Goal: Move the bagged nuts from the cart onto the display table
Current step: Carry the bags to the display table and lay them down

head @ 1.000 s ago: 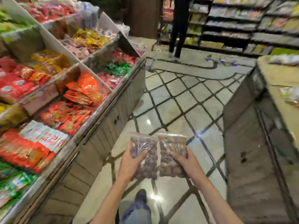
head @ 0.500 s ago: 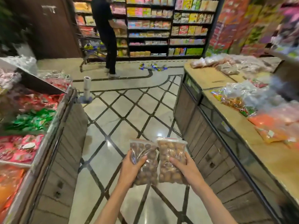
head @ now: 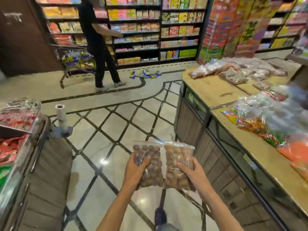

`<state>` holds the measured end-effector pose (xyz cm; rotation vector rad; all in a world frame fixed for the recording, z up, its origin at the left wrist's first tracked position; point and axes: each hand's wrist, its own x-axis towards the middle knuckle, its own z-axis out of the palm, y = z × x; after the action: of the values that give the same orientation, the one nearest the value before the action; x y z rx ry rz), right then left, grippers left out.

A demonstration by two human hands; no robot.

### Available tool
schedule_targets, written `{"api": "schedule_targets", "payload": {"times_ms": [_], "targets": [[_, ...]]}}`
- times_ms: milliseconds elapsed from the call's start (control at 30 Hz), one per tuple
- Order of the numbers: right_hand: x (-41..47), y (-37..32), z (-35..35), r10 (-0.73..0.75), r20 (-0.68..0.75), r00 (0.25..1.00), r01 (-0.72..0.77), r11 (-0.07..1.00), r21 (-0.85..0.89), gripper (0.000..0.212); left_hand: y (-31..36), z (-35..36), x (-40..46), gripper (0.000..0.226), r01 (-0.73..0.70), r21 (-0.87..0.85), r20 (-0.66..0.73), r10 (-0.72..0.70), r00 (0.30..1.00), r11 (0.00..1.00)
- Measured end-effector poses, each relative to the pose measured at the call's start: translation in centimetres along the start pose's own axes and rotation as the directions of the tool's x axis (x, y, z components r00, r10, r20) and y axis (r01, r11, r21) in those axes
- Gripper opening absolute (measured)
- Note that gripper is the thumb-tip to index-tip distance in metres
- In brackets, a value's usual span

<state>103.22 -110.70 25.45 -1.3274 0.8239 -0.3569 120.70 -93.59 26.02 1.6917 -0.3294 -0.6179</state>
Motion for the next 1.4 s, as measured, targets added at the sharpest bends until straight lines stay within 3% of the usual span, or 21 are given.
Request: {"api": "schedule_targets", "payload": {"times_ms": [267, 467, 667, 867, 1033, 1233, 1333, 1400], "targets": [[17.5, -7.9, 1.2, -0.003, -0.003, 1.0, 0.003, 0.998, -0.066, 0.058, 6.0, 2.3, 18.2, 0.038, 0.011, 0.004, -0.023, -0.011, 1.0, 1.0], [29.8, -11.4, 1.2, -0.018, -0.075, 0.997, 0.011, 0.996, -0.087, 0.062, 8.7, 4.7, 31.9, 0.056, 0.004, 0.013, 0.109, -0.005, 0.994, 1.0], [41.5, -15.4, 1.6, -0.028, -0.218, 0.976, 0.023, 0.999, -0.027, 0.059, 11.7, 7.2, 47.4, 0.05, -0.008, -0.019, 0.279, 0.013, 0.96, 1.0], [51.1, -19.8, 1.9, -0.001, -0.381, 0.925, 0.03, 0.997, 0.07, 0.053, 17.0, 10.7, 60.9, 0.05, -0.02, -0.003, 0.477, 0.018, 0.879, 1.0], [57.6, -21.8, 0.2, 0.037, -0.482, 0.875, 0.03, 0.991, 0.129, 0.066, 19.4, 15.5, 70.4, 0.077, -0.021, 0.052, 0.575, -0.013, 0.818, 0.998], [64.8, -22.8, -4.6, 0.066, -0.588, 0.806, 0.057, 0.98, 0.188, 0.096, 21.6, 24.5, 78.7, 0.043, -0.06, 0.089, 0.711, -0.022, 0.703, 0.994], [68.6, -23.2, -7.6, 0.089, -0.645, 0.759, 0.081, 0.97, 0.23, 0.089, 22.2, 30.1, 82.7, 0.042, -0.096, 0.097, 0.748, -0.009, 0.663, 0.991], [71.1, -23.2, -10.2, 0.085, -0.68, 0.728, 0.1, 0.968, 0.228, 0.104, 22.9, 33.8, 85.2, 0.045, -0.104, 0.116, 0.775, -0.025, 0.631, 0.988]]}}
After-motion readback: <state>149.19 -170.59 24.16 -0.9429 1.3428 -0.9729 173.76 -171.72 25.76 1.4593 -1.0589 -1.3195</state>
